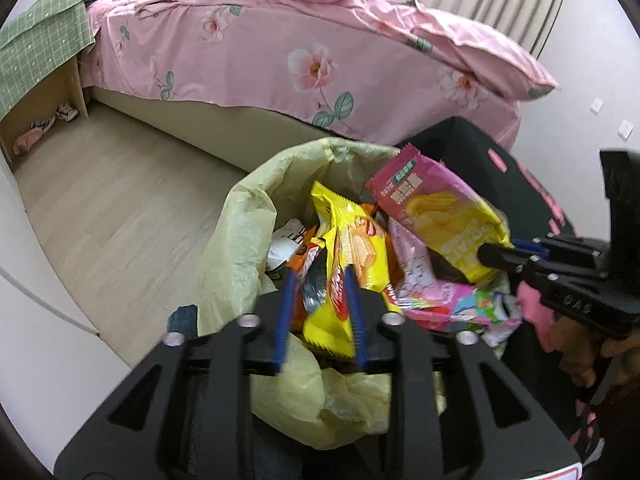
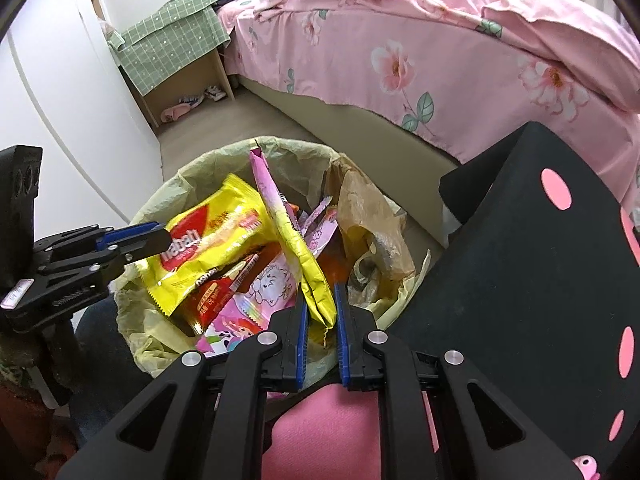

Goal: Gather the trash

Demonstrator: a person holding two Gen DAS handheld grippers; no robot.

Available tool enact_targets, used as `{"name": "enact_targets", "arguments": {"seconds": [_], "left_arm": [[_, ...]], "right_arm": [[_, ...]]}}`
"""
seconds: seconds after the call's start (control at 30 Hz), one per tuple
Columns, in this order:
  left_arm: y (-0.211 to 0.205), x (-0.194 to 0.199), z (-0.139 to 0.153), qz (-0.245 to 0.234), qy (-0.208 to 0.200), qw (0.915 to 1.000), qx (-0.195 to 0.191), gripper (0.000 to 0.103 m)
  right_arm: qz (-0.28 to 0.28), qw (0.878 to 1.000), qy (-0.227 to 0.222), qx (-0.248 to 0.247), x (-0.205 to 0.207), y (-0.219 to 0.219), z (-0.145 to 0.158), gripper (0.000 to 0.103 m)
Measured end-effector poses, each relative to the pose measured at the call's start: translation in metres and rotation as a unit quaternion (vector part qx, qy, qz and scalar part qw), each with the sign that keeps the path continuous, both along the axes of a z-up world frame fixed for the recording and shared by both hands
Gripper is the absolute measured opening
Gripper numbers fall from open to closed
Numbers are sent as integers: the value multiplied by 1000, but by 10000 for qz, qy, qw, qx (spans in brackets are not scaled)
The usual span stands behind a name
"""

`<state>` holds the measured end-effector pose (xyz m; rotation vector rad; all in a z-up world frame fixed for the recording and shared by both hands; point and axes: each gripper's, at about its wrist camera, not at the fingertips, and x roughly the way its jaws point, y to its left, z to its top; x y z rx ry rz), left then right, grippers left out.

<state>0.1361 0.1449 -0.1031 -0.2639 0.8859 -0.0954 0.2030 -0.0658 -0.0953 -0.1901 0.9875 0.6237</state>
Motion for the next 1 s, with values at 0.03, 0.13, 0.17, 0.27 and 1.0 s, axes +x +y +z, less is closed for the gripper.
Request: {"name": "enact_targets", "arguments": {"seconds": [0.03, 0.13, 0.17, 0.27, 1.0], "left_arm": [[1, -2, 3, -4, -27, 10000, -62, 41], [1, -9, 13, -64, -83, 9998, -143, 54], [1, -12, 18, -68, -110, 9998, -134, 57], [-2, -23, 33, 3, -256, 9995, -167, 69], [-134, -190, 129, -436, -1098, 9895, 835, 78]], "right_arm": [[-21, 10000, -24, 5, -1, -1, 1, 19], [-128, 9997, -65, 187, -8, -6, 10, 42], [-146, 9995, -72, 288, -11, -9, 13, 42], [-243, 9985, -190, 454, -25, -17, 28, 42], [-1814, 9703, -1560, 367, -270, -138, 118, 43]]}}
